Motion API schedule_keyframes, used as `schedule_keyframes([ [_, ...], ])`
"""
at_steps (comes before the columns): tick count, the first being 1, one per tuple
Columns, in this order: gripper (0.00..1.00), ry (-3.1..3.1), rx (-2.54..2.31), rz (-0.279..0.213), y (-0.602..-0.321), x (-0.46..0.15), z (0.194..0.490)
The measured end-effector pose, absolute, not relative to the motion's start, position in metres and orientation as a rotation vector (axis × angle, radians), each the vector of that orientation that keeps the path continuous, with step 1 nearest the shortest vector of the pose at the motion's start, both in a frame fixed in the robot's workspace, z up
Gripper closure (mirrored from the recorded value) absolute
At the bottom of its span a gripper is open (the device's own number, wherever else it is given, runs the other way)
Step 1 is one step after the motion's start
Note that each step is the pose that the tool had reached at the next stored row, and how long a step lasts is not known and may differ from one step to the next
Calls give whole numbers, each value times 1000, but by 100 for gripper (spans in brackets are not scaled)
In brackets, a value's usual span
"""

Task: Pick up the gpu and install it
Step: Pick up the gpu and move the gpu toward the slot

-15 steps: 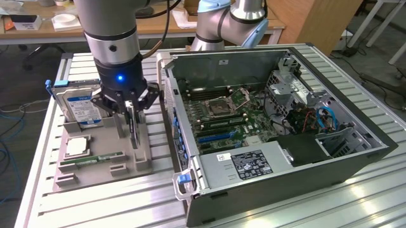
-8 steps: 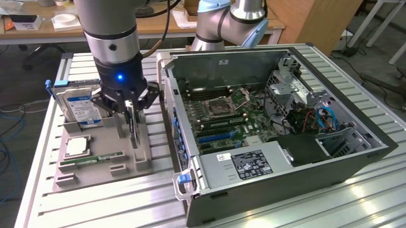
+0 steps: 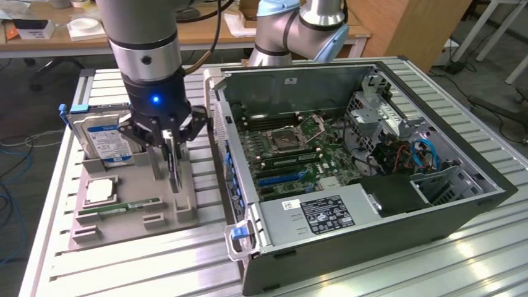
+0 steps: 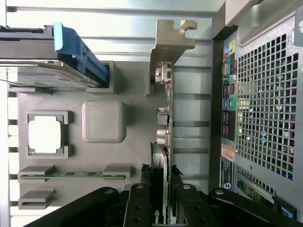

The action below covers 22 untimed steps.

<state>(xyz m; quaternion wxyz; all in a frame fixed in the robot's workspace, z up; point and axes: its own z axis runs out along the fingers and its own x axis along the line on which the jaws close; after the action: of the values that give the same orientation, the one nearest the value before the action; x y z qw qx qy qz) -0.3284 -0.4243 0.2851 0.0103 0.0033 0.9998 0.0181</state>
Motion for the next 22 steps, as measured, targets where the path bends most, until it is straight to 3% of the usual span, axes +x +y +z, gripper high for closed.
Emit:
schedule_keyframes([
  [22,74,3120,10,57,-424,-328,301],
])
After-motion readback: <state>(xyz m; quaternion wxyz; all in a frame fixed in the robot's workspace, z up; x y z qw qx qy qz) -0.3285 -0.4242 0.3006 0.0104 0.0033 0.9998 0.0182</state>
